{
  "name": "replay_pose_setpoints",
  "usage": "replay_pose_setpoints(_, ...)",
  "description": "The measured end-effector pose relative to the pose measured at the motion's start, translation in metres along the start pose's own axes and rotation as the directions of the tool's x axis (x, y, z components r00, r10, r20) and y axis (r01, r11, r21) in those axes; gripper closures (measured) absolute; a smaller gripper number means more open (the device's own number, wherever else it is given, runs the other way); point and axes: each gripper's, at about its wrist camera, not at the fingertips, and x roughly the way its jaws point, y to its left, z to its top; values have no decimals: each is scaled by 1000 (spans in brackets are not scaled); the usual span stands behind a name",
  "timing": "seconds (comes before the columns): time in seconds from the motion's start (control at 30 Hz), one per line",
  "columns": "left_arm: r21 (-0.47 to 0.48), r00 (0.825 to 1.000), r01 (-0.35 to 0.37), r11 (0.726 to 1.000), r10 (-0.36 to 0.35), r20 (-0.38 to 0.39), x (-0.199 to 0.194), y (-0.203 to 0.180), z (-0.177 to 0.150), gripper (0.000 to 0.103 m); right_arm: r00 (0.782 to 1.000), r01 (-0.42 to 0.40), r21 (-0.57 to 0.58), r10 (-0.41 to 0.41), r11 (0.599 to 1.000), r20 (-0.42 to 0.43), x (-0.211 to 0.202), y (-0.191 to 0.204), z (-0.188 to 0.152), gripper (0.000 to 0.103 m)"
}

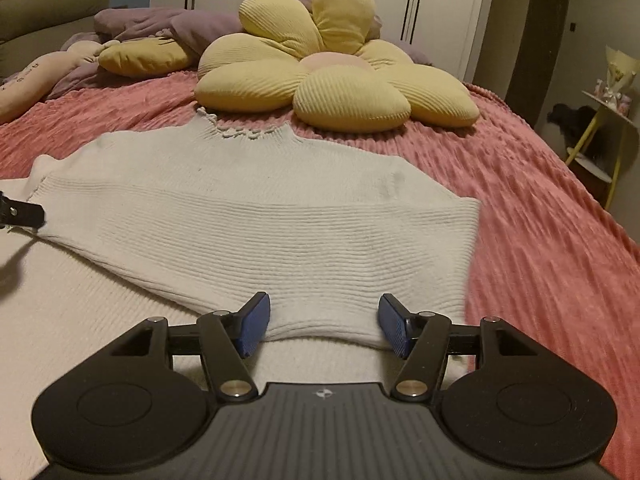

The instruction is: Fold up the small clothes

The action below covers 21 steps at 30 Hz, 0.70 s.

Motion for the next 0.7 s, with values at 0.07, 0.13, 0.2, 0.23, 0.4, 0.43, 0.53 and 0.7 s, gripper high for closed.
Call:
replay_pose_setpoints(0.07,-80,1000,-1,997,1,0,-9,17,-1,6,1000,-1,-3,1,1000,-19,-2,-2,0,42)
replay_pose_setpoints(0.13,-159,1000,-20,987,21,5,-19,40,-3,6,1000,5,10,-4,1000,-27,-11,-1,4,40)
replay_pose_setpoints(0.2,-240,998,-46,970,55,32,-32,71,-8,5,1000,-8,37,9,999,-25,-23,1,1,38)
replay_pose_setpoints(0.23,-274,996,-59,960,75,46,-38,89,-10,5,999,-32,71,33,997,-13,-31,1,-4,38)
replay_pose_setpoints(0.4,-537,977,-101,838,185,105,-67,189,-21,6,989,-147,167,148,975,10,-75,21,-50,36)
replay_pose_setpoints(0.43,-595,970,-95,798,209,125,-74,208,-23,6,988,-153,180,153,972,17,-83,23,-57,36)
replay_pose_setpoints(0.53,-738,952,-6,675,230,203,-87,262,-27,20,988,-148,236,152,961,-2,-95,24,-68,35)
replay_pose_setpoints(0.7,-880,935,142,453,231,270,-86,322,-35,43,991,-118,212,129,970,-42,-103,30,-67,35)
